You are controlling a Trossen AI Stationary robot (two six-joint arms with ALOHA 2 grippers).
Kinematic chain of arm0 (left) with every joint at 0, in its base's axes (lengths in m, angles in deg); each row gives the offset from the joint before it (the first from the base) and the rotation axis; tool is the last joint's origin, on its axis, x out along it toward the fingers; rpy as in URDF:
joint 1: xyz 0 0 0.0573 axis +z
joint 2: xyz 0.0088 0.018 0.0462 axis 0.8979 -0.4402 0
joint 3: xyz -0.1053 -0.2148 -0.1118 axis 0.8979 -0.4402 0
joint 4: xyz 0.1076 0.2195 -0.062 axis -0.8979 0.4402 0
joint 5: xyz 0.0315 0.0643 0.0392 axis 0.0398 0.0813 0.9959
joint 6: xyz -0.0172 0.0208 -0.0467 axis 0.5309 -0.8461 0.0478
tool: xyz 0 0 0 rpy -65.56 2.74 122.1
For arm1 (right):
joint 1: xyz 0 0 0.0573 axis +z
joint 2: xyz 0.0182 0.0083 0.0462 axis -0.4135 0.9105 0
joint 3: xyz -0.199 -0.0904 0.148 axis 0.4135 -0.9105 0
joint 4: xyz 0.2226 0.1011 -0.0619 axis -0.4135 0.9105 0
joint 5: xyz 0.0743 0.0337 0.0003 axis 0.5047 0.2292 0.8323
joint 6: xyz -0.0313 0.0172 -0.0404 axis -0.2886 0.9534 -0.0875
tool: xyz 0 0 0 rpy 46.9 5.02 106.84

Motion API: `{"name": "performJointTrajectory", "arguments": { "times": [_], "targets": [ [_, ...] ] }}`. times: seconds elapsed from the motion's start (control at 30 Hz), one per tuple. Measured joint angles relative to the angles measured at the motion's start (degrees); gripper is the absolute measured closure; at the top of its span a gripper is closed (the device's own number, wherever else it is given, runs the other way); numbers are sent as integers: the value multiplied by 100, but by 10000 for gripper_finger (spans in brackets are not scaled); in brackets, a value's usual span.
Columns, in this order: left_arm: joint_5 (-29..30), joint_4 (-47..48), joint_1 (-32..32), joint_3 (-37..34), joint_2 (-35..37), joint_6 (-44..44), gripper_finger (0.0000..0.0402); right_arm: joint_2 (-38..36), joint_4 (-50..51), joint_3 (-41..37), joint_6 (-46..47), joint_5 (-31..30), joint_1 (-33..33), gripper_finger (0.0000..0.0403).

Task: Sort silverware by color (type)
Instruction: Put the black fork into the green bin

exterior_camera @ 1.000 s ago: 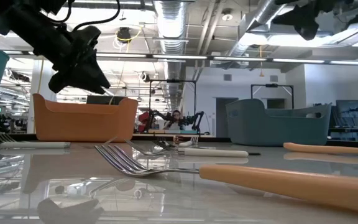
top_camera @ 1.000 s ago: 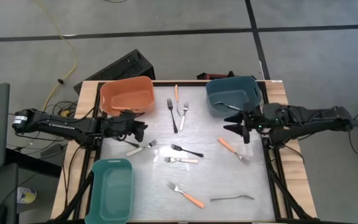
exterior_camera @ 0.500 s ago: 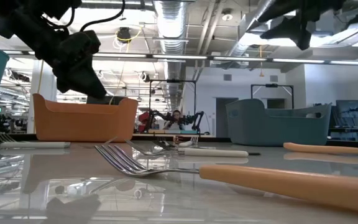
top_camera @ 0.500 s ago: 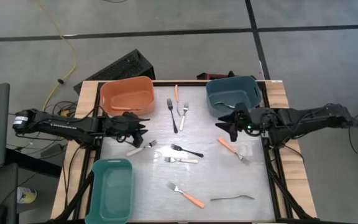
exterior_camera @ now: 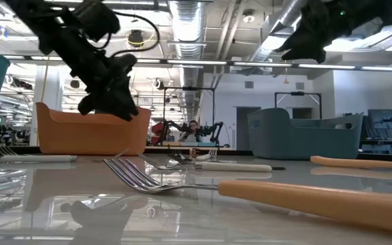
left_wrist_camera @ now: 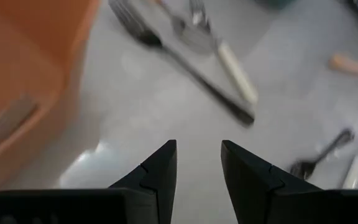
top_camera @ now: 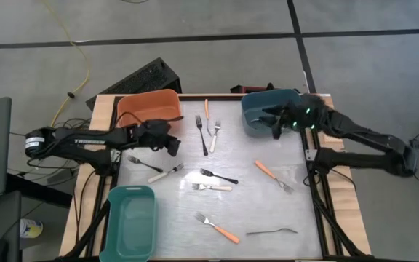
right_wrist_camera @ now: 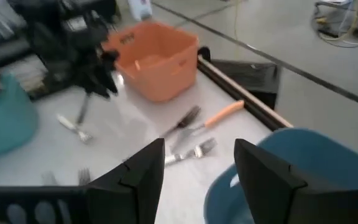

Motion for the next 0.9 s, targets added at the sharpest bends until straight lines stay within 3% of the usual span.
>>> {"name": "performJointTrajectory", "arguments": {
  "times": [0.1,0.27,0.4,0.53,0.7,0.9],
  "targets": [
    [-236,656,105,377,-96,-296,291,140,14,3,-211,804,-519,187],
    [-247,1485,60,650,-111,-847,291,349,-10,-3,-101,881,-461,187],
    [-704,1841,-182,653,-136,-1096,291,511,-89,-3,402,852,218,187],
    [-985,2047,-598,653,-150,-1518,291,607,-92,-3,1347,396,1076,196],
    [-513,2654,-1115,653,-149,-1881,291,603,-75,-3,2324,-263,2197,213],
    [-422,4009,-1233,715,-139,-2489,291,616,-81,-3,2541,-906,3230,232]
  ]
}}
